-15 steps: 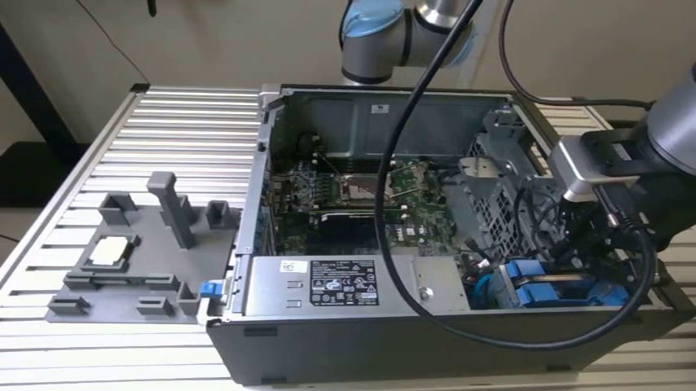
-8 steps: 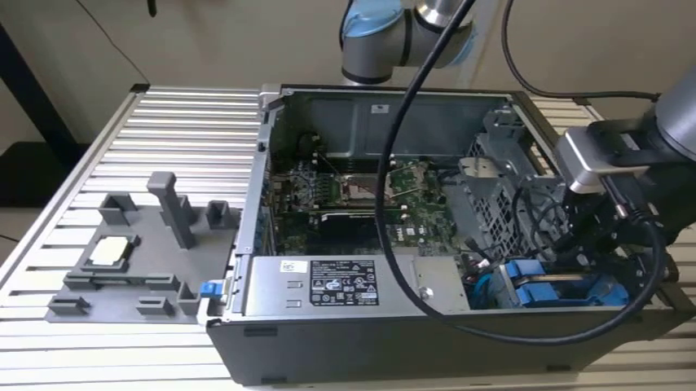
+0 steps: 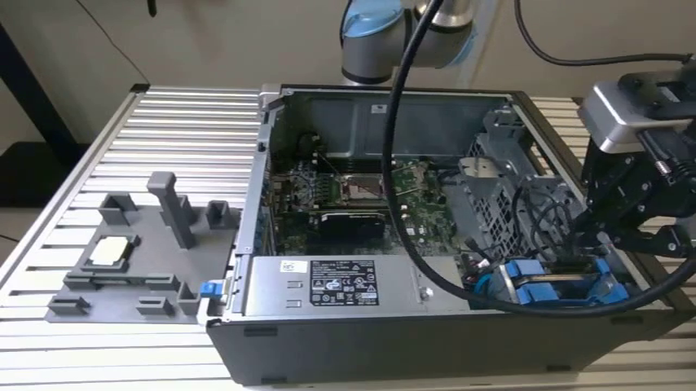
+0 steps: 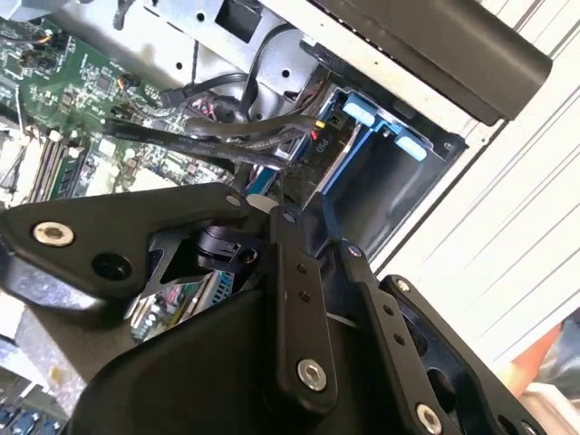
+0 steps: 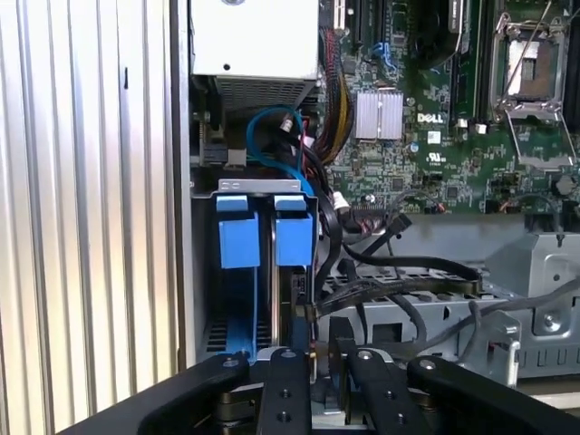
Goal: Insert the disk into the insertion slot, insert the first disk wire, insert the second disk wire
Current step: 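Insert the second disk wire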
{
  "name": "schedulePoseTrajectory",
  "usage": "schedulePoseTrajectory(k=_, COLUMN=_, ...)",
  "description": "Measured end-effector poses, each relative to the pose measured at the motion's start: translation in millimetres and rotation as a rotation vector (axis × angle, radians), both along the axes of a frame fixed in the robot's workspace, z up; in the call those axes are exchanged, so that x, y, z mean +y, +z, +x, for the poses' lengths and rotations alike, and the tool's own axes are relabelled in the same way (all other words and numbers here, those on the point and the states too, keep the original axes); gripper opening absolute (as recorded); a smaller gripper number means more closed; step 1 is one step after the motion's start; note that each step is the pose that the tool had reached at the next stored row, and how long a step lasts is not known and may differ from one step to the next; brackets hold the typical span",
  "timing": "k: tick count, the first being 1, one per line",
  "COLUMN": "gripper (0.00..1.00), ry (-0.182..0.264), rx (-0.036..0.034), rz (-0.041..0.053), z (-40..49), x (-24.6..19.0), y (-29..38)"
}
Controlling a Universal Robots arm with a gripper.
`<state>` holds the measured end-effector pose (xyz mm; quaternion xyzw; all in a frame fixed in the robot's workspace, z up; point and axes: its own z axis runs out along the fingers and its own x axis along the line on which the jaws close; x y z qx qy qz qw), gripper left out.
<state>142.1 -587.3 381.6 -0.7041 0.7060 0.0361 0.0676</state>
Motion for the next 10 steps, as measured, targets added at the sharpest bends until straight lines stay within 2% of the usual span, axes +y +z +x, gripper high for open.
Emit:
schedulePoseTrajectory(k=1, gripper=0.24, ry=0.0, rx=0.0, rz=0.0007, z=0.0, x=0.0, y=2.4)
schedulePoseTrajectory(k=10, gripper=0.24, ry=0.0, rx=0.0, rz=0.001, z=0.0, x=0.0, y=2.6)
